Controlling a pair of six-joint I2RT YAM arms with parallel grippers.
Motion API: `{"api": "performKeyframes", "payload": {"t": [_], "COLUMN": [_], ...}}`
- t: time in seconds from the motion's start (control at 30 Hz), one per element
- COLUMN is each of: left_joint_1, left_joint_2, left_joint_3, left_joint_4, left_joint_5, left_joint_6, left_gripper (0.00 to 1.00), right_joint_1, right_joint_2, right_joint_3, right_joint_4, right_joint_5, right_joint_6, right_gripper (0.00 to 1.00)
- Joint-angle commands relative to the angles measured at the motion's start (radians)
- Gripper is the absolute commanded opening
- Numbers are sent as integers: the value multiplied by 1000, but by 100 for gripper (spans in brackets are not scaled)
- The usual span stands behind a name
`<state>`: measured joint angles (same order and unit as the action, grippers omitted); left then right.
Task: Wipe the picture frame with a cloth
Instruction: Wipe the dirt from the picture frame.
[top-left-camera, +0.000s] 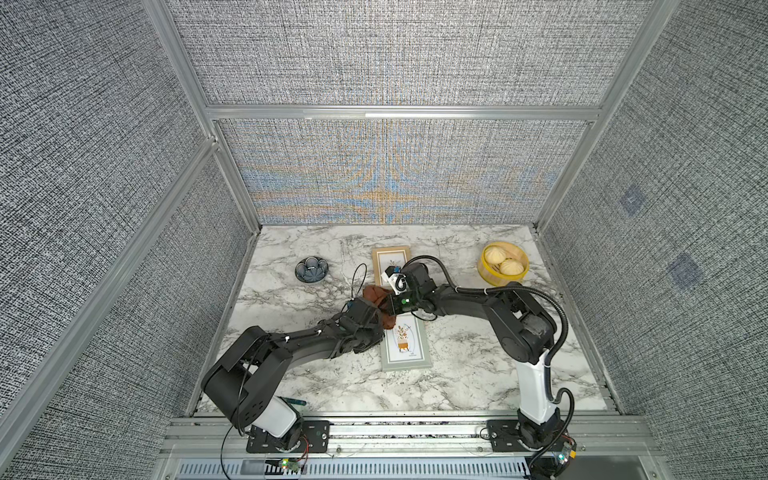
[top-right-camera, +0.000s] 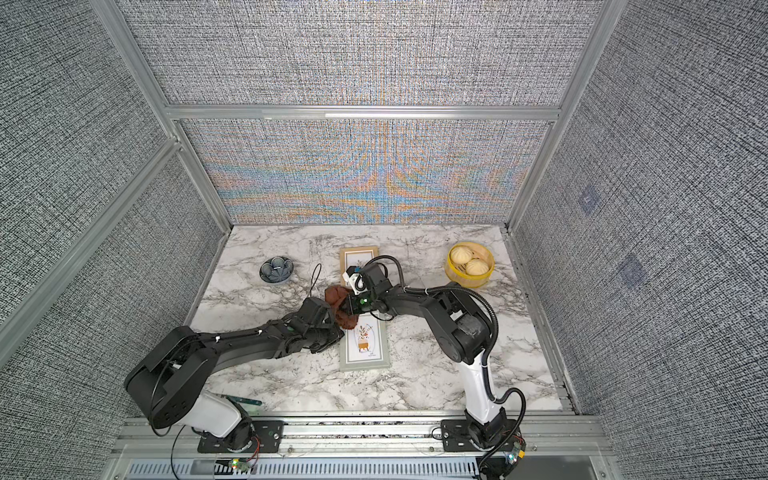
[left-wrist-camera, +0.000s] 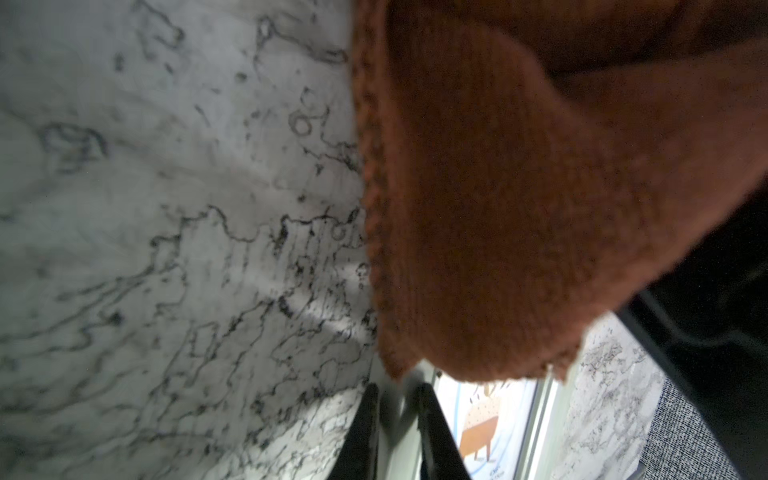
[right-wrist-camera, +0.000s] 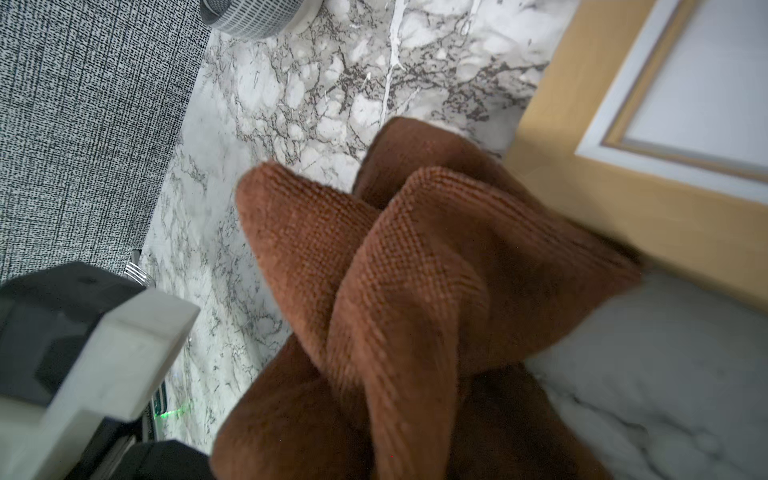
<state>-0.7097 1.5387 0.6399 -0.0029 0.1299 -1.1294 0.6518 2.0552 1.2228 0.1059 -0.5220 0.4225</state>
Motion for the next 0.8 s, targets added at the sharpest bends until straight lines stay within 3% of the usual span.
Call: {"api": "performKeyframes", "payload": {"t": [0.0,0.17,0.4,0.53,0.63,0.77], "left_joint_1": [1,3,2,2,5,16], "left_joint_2": [0,-15,-9,-35,-89,-215], "left_joint_3": [-15,-19,34,138,225,266], "left_joint_4": [-155,-182,-178,-207,-295,-400], "left_joint_5": [-55,-71,-51,-39,-104,-223], "left_joint_6": [-10,-20,16,72,83,91], "left_gripper": [16,16,20,35,49,61], "right_joint_1": [-66,-196,-270,-263,-251,-240], "right_joint_2": [-47,-174,-384,-465,-489,-468], "right_joint_3": [-82,-217,-293,-296,-294,-270], "right_joint_4": [-131,-117,-142,-123,-106,-72], "right_joint_5": [51,129,279,205,128,-27], "right_joint_6": [-3,-19,-46,-47,-30,43], "right_gripper": [0,0,0,0,0,0]}}
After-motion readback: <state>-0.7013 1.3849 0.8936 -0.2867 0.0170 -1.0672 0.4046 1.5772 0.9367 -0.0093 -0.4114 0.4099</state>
